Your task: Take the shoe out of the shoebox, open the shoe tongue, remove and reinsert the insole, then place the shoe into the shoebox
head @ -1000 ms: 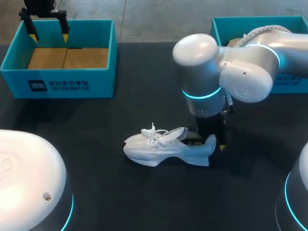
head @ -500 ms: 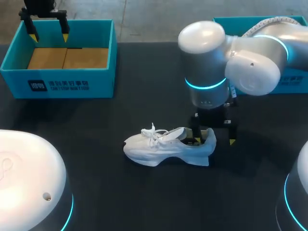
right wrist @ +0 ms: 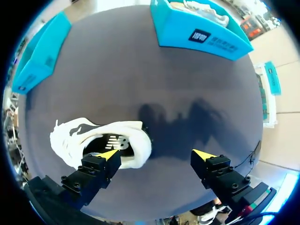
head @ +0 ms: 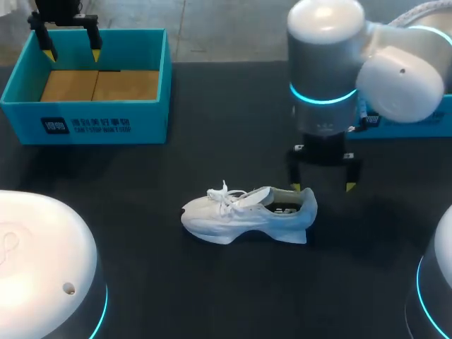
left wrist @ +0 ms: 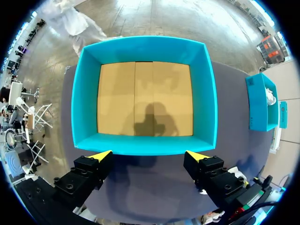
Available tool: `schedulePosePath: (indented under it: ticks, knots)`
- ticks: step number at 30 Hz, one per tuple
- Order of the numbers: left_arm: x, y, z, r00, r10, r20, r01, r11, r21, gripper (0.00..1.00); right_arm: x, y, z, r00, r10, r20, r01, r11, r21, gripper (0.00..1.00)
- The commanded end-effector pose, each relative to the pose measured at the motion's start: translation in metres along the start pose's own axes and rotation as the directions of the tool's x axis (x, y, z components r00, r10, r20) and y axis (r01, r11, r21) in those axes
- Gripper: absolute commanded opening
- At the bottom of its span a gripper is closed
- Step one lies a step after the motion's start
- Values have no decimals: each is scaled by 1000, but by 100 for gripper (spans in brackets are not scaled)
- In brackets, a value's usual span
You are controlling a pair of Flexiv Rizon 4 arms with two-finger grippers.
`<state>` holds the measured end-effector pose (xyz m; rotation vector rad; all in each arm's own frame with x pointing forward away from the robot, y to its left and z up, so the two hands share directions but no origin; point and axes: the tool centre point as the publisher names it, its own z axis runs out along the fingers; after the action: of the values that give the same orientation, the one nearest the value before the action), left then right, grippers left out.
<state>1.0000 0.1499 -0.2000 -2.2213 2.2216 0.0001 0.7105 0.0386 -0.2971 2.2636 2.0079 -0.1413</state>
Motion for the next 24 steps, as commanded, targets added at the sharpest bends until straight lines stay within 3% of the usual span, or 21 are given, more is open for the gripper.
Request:
schedulePosePath:
  ticks: [1,7,19,24]
  knots:
    - [0,0,0,1000,0,0,0,1000,0,100,-25,-4,-12,995,-28,-100,25,999,-29,100]
    - [0,0,0,1000,0,0,0,1000,0,100,-38,-4,-19,976,-128,-175,119,991,-62,100]
    - [0,0,0,1000,0,0,0,1000,0,100,-56,-5,-18,864,-345,-367,307,938,-159,100]
    - [0,0,0,1000,0,0,0,1000,0,100,-62,-2,-13,864,-347,-364,333,937,-103,100]
